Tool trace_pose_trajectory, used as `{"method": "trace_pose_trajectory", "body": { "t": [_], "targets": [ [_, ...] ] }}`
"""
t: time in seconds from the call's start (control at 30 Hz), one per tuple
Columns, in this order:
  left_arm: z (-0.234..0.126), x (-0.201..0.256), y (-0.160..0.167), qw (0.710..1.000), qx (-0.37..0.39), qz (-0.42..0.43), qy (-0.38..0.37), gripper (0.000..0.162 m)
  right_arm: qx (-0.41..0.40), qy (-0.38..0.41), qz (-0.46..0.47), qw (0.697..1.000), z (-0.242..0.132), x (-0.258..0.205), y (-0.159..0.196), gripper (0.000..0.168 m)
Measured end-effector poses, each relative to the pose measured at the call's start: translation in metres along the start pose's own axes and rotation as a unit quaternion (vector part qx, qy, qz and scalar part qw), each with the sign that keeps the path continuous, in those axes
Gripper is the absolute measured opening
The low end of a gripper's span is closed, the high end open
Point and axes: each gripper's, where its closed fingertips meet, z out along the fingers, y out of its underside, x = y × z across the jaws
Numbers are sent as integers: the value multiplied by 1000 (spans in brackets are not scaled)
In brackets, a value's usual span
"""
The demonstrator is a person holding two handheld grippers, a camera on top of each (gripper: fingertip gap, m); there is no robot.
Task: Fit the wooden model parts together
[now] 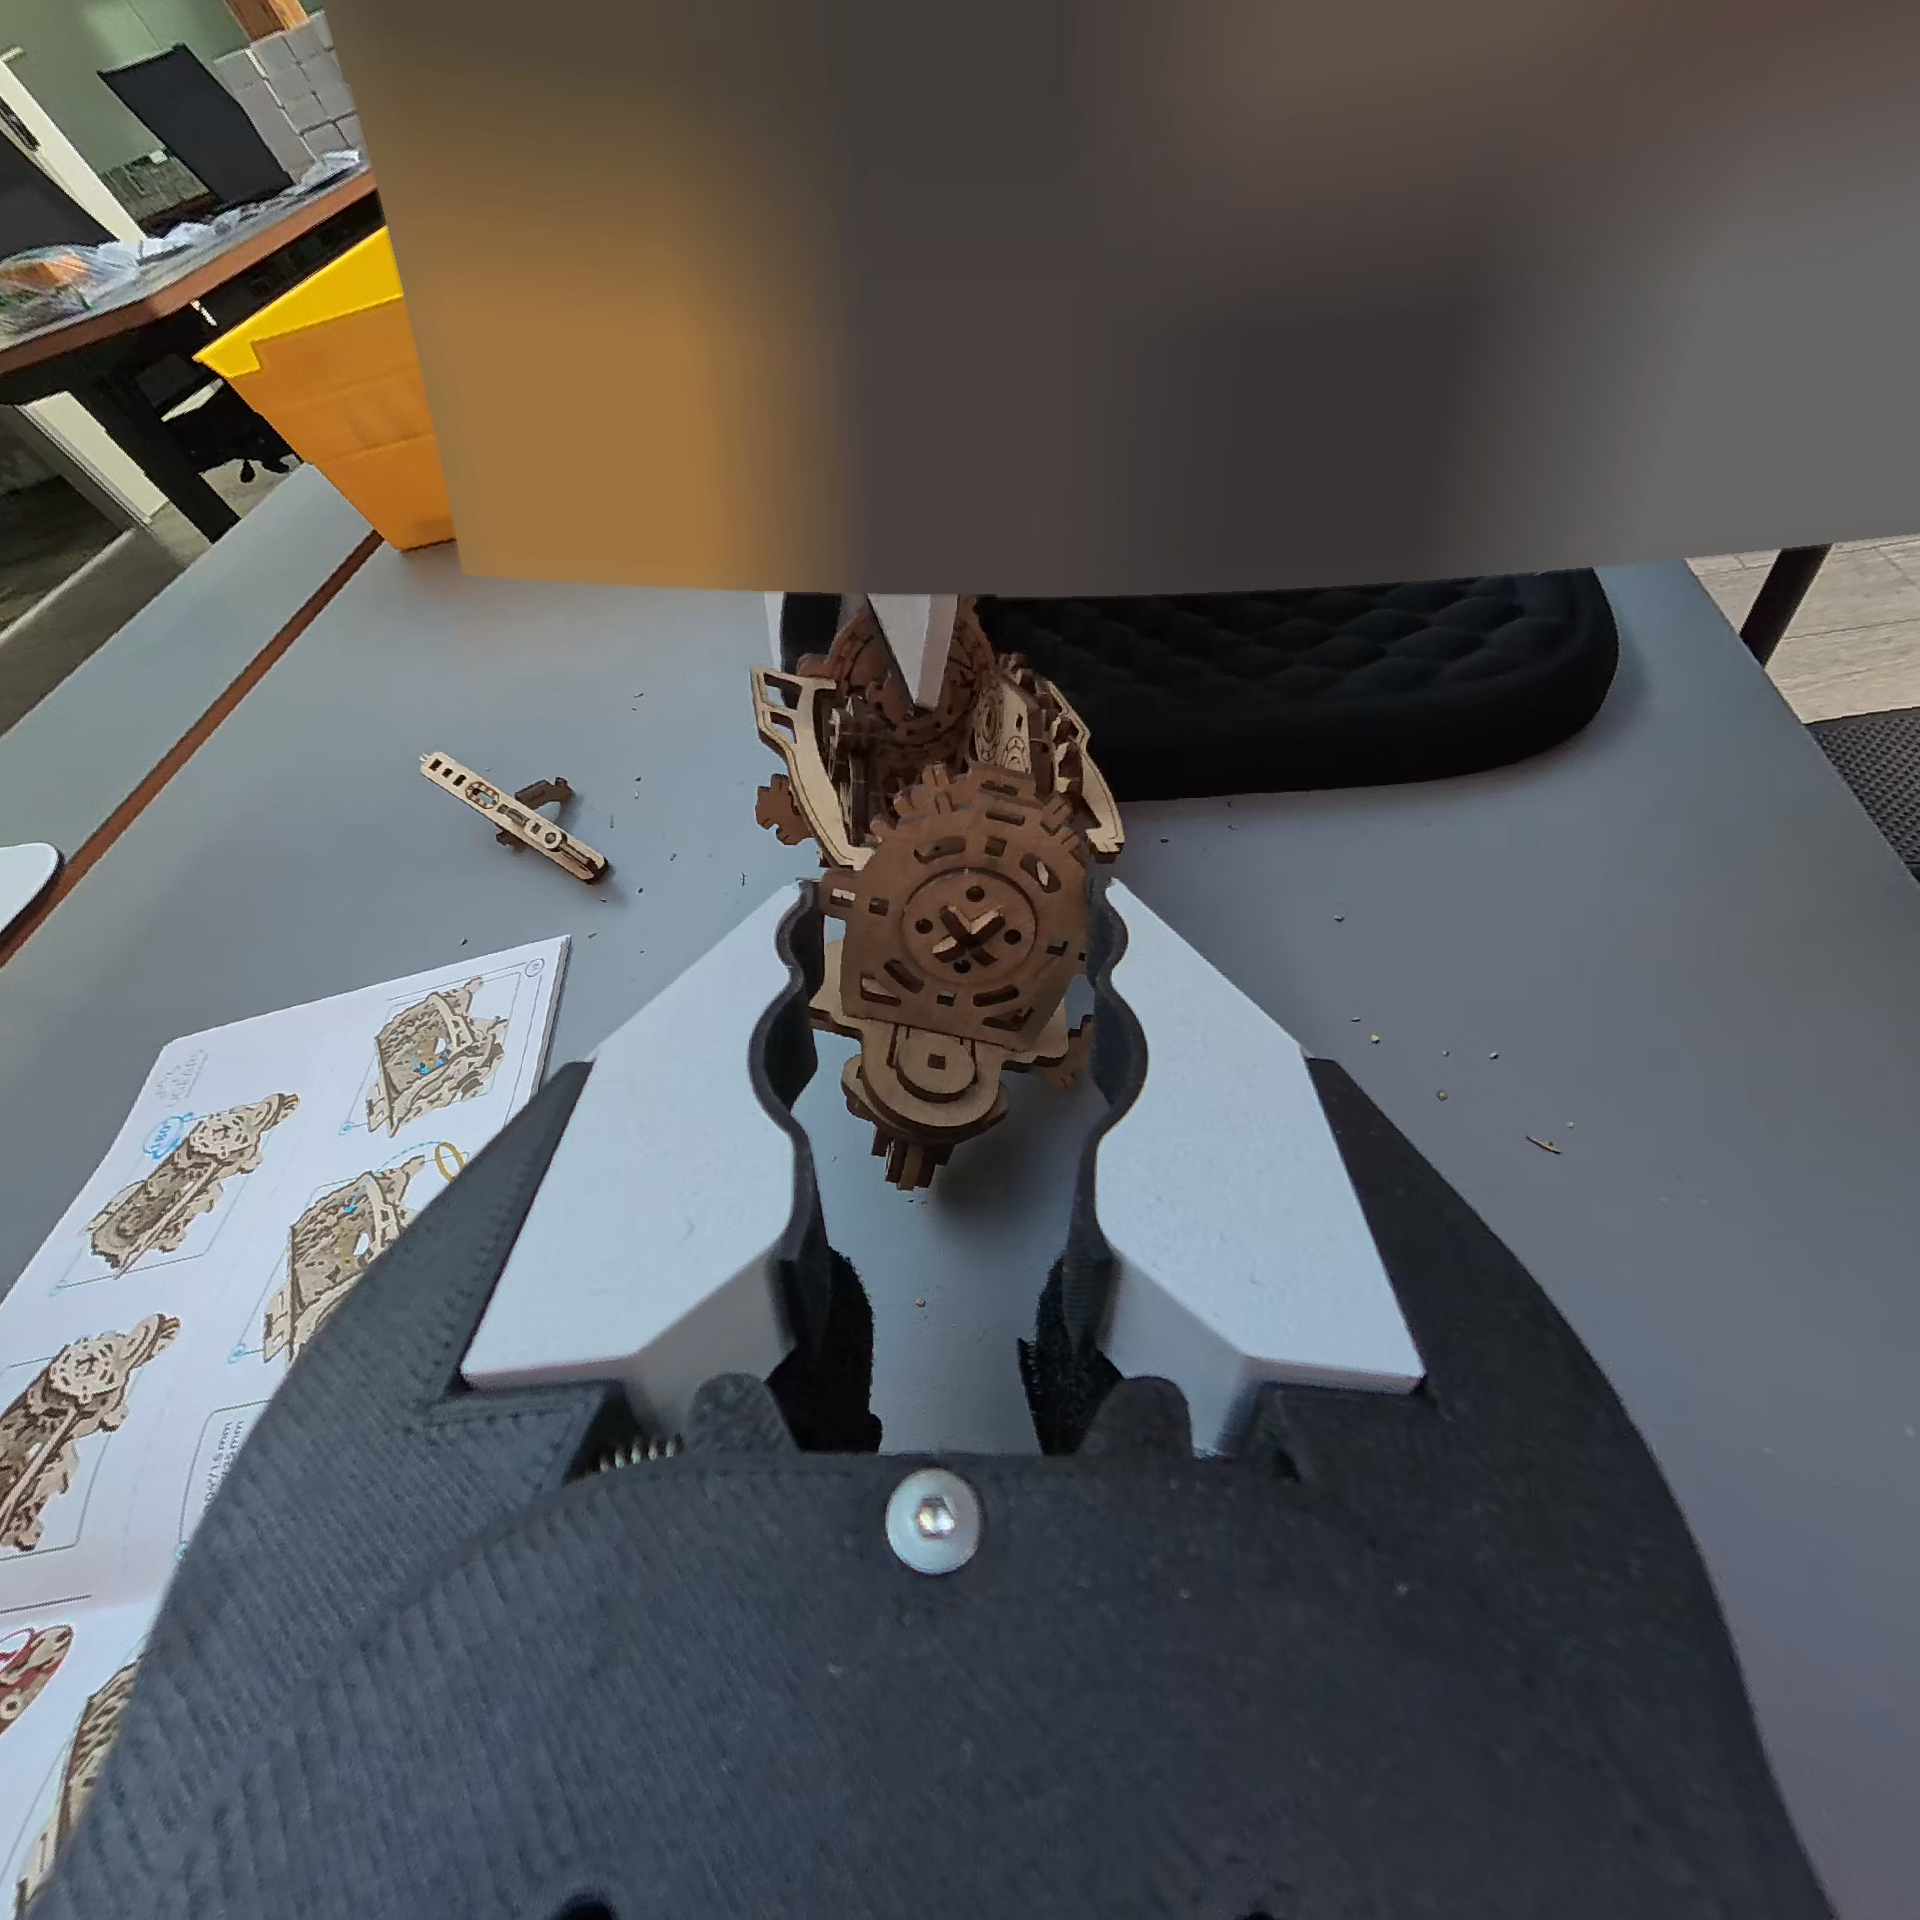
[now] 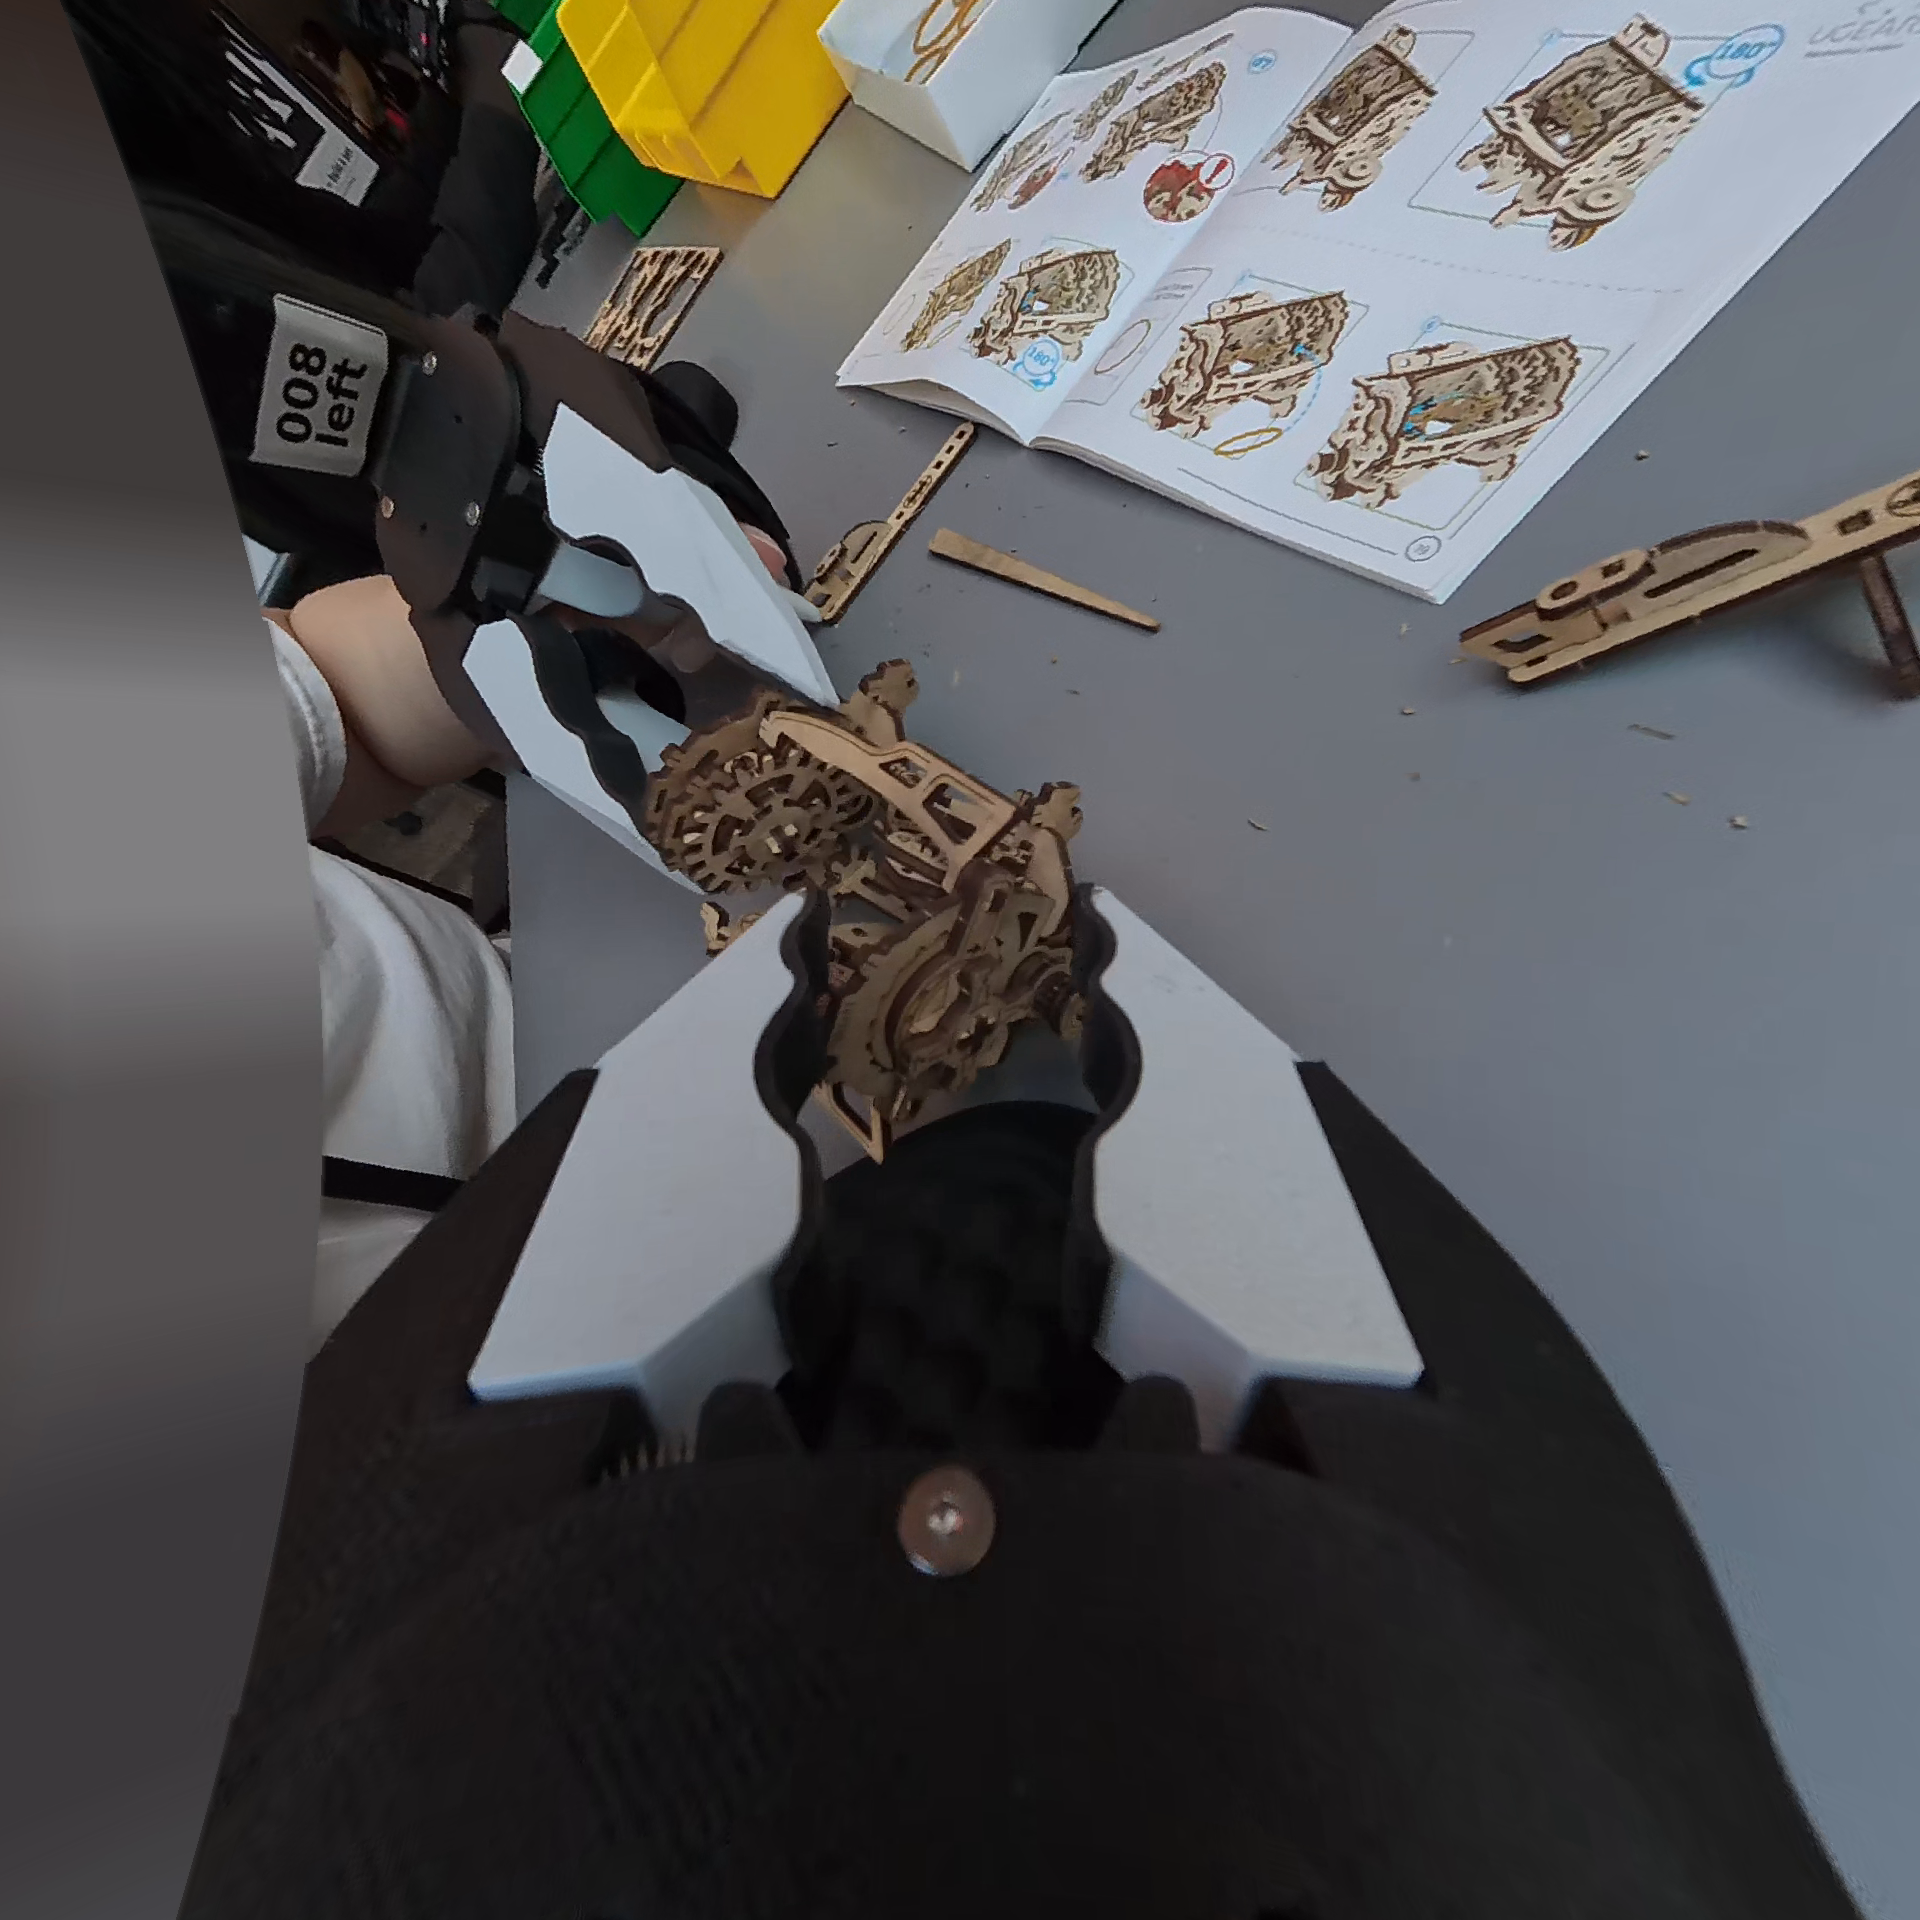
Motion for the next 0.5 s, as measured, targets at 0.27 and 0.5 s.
{"method": "trace_pose_trajectory", "body": {
  "t": [0.27,0.5],
  "targets": [
    [3,0,-2,1000,4,1,-4,49,8,-21,49,999,-1,1,0,41],
    [4,3,-6,1000,12,-5,-3,49,-5,-11,60,998,3,2,6,38]
  ]
}}
